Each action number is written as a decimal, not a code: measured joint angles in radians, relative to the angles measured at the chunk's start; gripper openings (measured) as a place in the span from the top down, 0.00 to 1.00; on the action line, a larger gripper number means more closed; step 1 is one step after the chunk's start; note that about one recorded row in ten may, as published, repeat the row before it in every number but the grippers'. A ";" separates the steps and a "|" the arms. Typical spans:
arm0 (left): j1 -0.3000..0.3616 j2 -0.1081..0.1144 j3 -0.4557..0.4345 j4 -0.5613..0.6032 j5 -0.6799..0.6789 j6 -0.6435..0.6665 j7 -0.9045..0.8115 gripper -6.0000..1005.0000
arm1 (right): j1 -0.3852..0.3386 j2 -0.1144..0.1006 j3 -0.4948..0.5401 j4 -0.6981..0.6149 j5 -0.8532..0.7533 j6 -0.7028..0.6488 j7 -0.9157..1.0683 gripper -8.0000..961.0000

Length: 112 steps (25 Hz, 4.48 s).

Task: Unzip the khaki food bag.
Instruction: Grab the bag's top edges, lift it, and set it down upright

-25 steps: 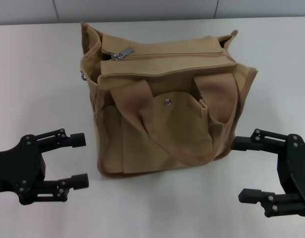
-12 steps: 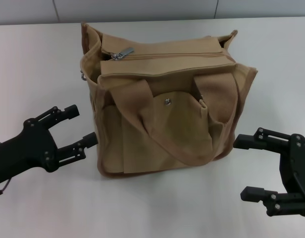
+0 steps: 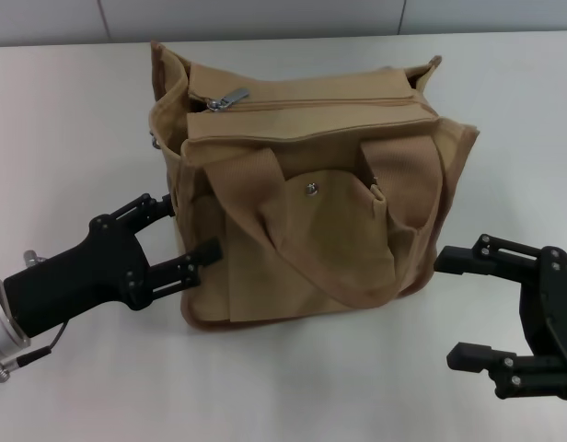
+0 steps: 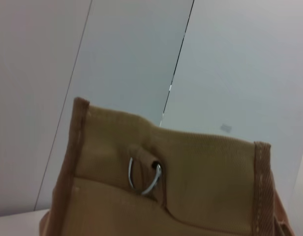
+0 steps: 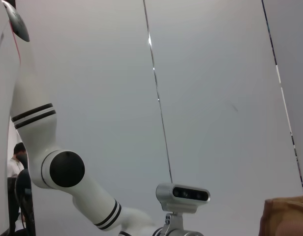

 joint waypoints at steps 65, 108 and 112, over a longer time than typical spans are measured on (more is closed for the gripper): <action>-0.038 0.005 -0.042 -0.031 -0.025 0.008 0.039 0.84 | -0.009 0.001 0.025 0.021 0.014 0.030 0.000 0.17; -0.126 0.002 -0.065 0.207 -0.009 0.156 0.367 0.91 | 0.080 0.002 0.026 0.204 0.172 0.233 -0.029 0.17; -0.118 -0.001 -0.054 0.166 -0.008 0.147 0.418 0.91 | 0.083 0.002 0.022 0.205 0.173 0.245 -0.025 0.17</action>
